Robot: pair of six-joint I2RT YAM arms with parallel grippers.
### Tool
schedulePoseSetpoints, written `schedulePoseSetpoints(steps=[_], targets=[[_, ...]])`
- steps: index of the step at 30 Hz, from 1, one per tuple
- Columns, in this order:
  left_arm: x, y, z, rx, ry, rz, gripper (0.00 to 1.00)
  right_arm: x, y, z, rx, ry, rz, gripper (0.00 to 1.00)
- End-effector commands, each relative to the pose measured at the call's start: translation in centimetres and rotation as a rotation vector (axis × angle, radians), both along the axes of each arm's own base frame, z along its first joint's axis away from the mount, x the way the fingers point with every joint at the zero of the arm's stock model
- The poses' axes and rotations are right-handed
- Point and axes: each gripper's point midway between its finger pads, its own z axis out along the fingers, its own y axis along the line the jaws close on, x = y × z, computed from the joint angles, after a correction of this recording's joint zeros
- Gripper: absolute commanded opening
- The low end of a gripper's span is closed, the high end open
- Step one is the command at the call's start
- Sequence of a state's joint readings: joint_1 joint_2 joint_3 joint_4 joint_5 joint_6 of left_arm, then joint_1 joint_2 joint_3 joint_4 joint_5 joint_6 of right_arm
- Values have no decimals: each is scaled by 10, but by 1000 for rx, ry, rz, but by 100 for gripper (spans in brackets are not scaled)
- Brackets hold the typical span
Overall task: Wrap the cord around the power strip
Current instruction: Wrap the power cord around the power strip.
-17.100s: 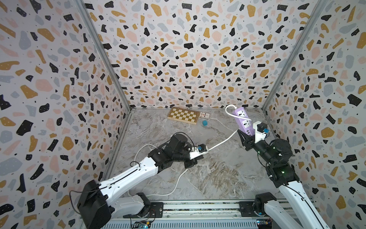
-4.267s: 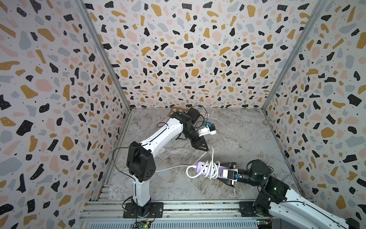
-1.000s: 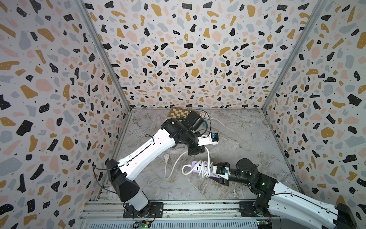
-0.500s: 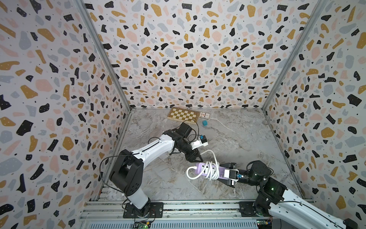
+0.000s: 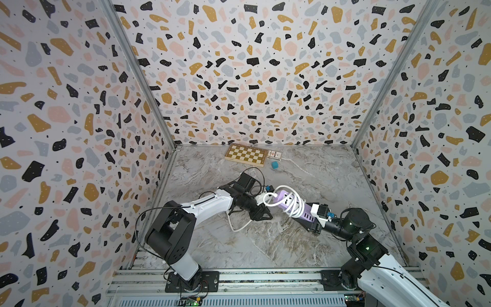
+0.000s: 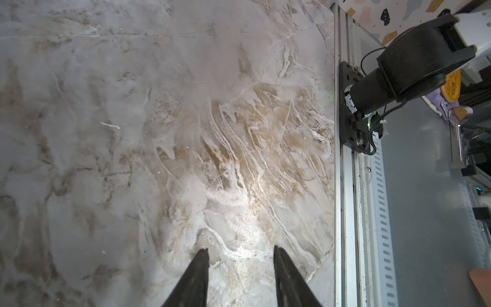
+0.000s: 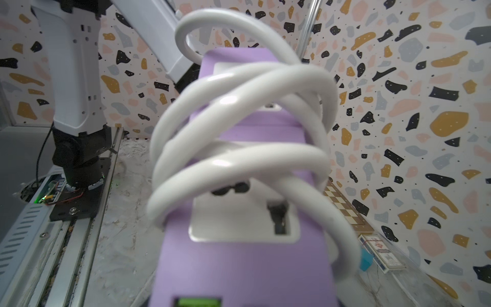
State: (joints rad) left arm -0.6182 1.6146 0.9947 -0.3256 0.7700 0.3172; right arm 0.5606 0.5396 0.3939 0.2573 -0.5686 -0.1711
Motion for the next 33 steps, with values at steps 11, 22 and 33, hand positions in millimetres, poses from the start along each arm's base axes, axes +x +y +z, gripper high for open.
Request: schedulePoseSetpoints(steps=[11,22,33], targets=[[-15,-8,-1,-82,-27,48,38,27,-19,67,167,-41,-133,0],[-9,-4,21,-189,-150,136,52,22,-17,58,140,-15,-84,0],[-11,-8,8,-163,-118,111,16,29,-25,65,161,0,-150,0]])
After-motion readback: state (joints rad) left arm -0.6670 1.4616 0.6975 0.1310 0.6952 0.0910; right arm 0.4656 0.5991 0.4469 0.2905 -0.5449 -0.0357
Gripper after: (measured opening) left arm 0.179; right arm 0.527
